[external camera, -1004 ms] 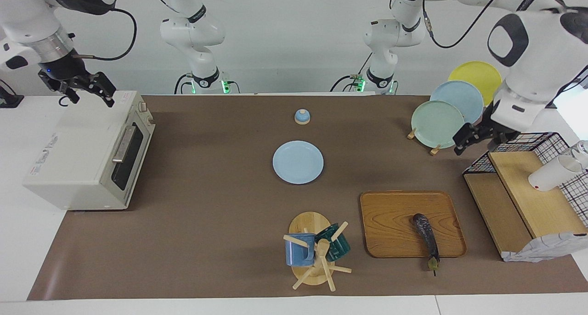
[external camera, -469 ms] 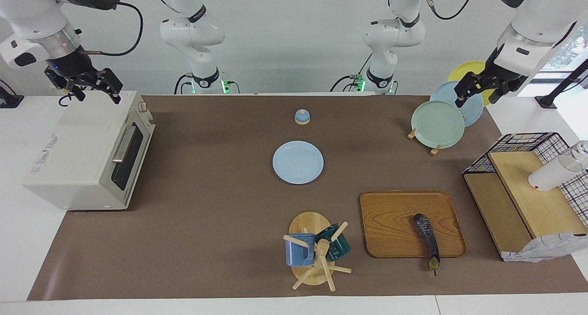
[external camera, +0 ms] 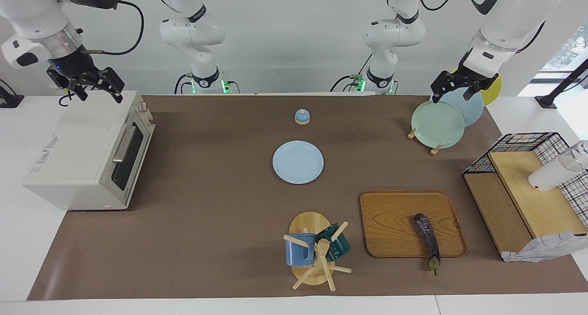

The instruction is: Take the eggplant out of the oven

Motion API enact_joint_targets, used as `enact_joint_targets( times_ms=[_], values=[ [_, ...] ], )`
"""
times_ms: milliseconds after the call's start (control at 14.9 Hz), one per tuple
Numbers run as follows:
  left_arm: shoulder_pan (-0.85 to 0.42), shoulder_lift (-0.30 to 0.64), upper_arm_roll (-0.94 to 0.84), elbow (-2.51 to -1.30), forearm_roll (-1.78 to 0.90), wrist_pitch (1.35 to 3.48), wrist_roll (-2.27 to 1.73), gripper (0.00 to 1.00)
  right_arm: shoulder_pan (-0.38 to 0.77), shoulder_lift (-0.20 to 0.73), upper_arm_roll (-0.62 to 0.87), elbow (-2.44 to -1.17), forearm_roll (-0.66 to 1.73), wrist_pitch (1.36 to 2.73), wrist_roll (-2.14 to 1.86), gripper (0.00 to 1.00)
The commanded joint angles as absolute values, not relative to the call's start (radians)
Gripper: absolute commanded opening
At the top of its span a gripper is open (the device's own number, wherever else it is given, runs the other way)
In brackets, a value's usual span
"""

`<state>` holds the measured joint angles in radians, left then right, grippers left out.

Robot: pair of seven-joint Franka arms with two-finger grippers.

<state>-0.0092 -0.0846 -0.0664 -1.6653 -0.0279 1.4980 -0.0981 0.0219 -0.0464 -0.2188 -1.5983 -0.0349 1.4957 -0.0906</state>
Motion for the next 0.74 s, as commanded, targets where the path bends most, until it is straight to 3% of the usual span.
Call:
enact_joint_targets(
  times_ms=[0, 670],
  values=[
    [-0.025, -0.092, -0.054, -1.672, -0.041, 1.511, -0.107, 1.00, 0.018, -0.060, -0.218, -1.606, -0.008, 1.486, -0.084, 1.00],
    [-0.011, -0.094, -0.058, -1.686, -0.044, 1.511, -0.087, 1.00, 0.021, -0.060, -0.218, -1.606, -0.008, 1.485, -0.084, 1.00]
  ],
)
